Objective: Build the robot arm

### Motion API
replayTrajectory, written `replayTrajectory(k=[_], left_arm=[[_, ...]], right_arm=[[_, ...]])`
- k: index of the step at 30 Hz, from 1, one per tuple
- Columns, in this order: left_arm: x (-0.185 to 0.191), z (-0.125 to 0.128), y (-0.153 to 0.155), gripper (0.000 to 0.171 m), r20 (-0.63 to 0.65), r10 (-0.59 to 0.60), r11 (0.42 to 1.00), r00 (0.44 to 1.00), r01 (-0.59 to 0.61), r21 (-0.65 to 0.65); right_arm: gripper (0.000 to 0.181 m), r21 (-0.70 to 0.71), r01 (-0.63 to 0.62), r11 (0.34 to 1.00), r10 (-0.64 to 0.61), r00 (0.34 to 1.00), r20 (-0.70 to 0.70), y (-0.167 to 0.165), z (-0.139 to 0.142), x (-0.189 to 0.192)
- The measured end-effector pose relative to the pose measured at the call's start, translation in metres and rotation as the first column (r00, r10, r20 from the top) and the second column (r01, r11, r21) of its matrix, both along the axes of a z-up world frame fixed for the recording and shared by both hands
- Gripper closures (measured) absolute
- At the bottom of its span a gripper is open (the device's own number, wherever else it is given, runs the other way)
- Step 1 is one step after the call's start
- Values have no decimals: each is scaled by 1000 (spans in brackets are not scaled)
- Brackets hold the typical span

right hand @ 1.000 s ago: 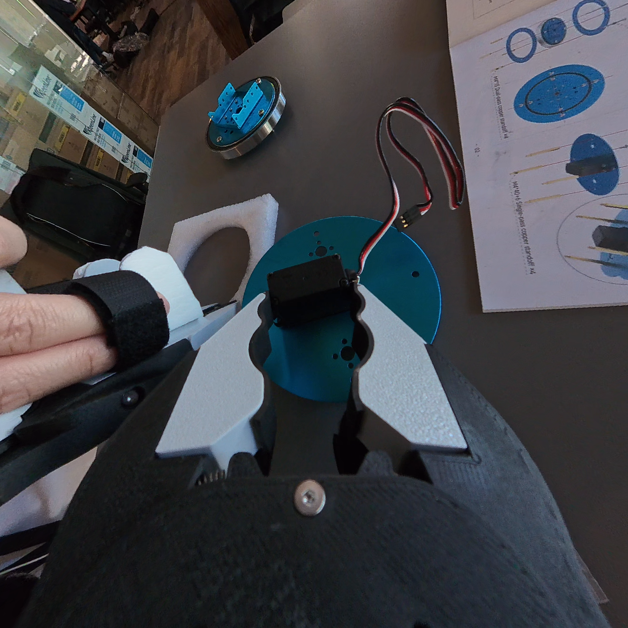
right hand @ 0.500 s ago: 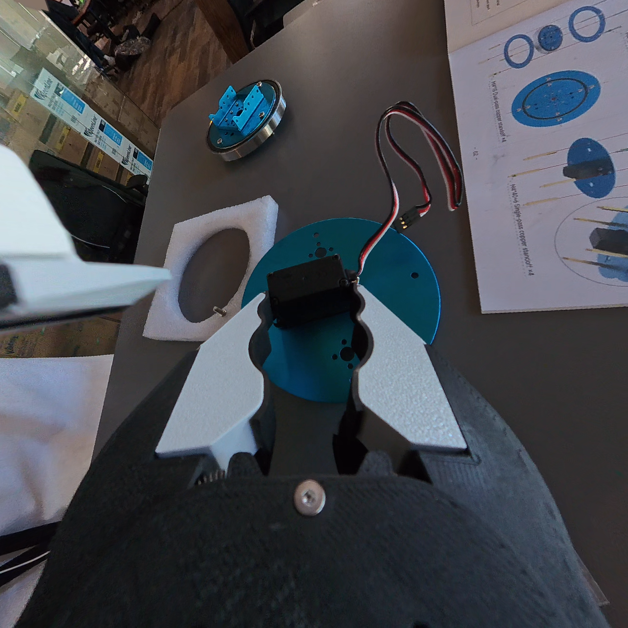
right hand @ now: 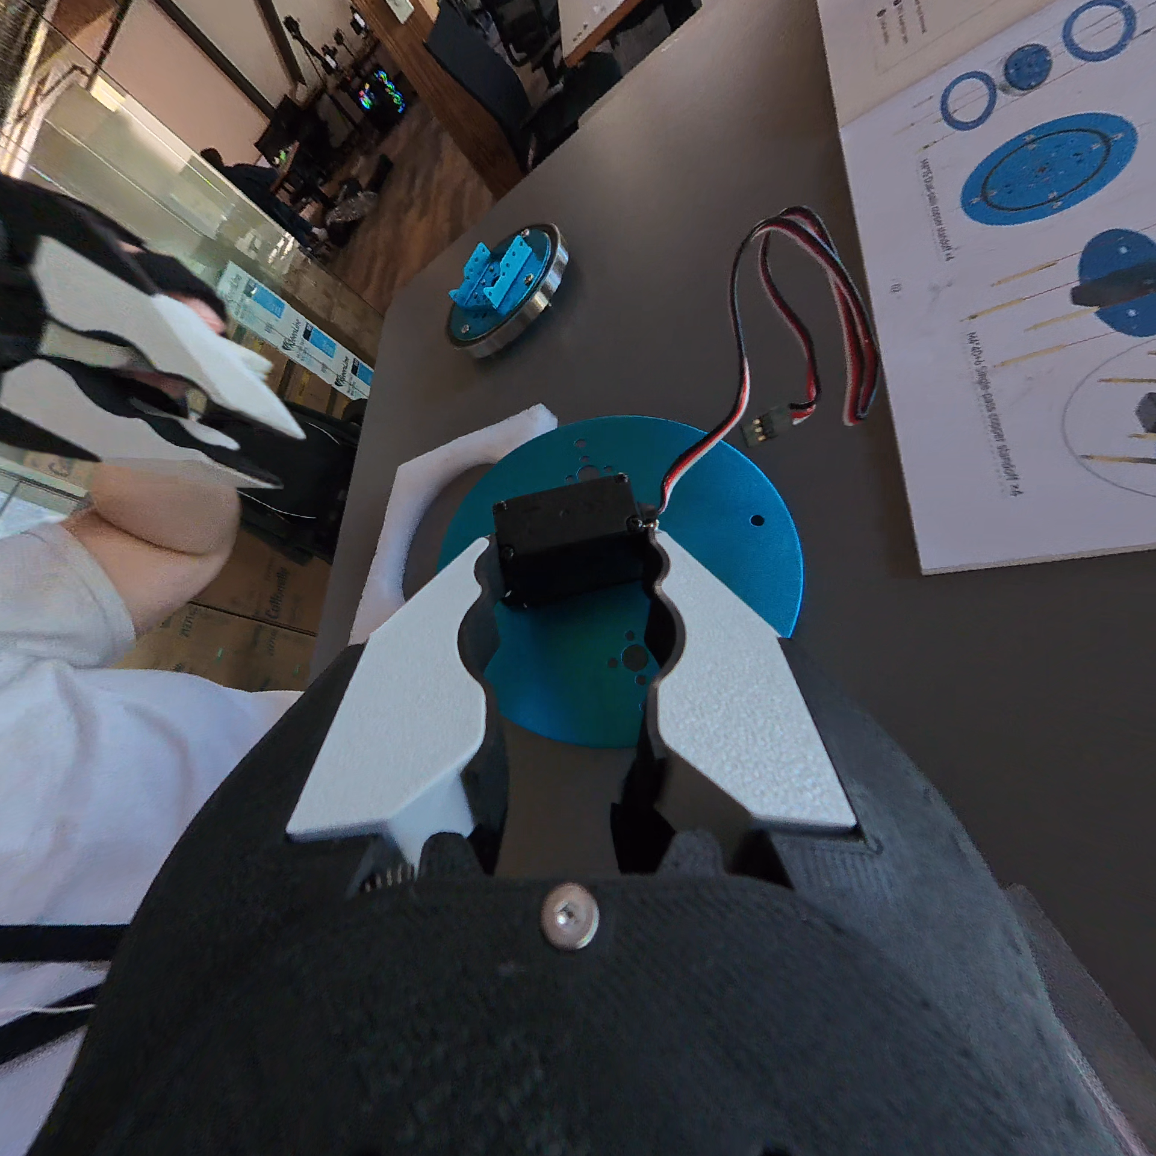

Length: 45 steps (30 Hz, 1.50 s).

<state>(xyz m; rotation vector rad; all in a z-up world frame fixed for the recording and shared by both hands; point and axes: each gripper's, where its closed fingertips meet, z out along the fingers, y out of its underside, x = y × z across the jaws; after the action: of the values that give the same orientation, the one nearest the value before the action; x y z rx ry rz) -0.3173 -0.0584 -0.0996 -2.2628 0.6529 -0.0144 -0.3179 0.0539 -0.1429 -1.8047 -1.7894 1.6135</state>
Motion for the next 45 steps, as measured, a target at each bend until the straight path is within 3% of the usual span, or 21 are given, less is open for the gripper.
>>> replayTrajectory(k=[3, 11, 13, 16, 19, 23, 29, 35, 40, 45], left_arm=[[-1, -17, 0, 154, 158, 49, 998, 986, -53, 24], [-15, -26, 15, 155, 340, 156, 981, 927, -186, 58], [-16, -24, 19, 158, 447, 182, 974, 876, -223, 38], [-13, -15, 22, 154, 663, 176, 972, 728, -236, 0], [-19, -16, 23, 146, 762, 197, 965, 617, -258, -41], [-25, -21, 23, 141, 805, 235, 956, 545, -279, -90], [-30, -30, 30, 142, 825, 270, 951, 496, -274, -147], [-18, -22, 29, 166, 915, 196, 979, 353, -122, -163], [-17, -28, 28, 167, 909, 232, 973, 345, -90, -214], [-17, -41, 23, 165, 870, 283, 959, 404, -106, -263]], right_arm=[[138, 51, -9, 999, 10, 1000, -13, -6, -3, 0], [138, 95, -20, 995, 29, 995, -91, -29, 9, -1], [138, 156, -19, 988, 39, 992, -124, -35, 11, -1], [138, 243, -23, 970, 61, 986, -153, -44, 12, 1], [138, 309, -28, 951, 85, 982, -172, -53, 12, 1], [138, 352, -24, 936, 98, 976, -194, -58, 13, 0], [139, 358, -13, 934, 111, 961, -255, -60, 24, 1], [138, 359, -13, 933, 122, 952, -282, -60, 27, 1], [139, 360, -12, 933, 110, 961, -253, -60, 22, 1], [139, 397, -19, 918, 110, 972, -207, -65, 13, 1]])
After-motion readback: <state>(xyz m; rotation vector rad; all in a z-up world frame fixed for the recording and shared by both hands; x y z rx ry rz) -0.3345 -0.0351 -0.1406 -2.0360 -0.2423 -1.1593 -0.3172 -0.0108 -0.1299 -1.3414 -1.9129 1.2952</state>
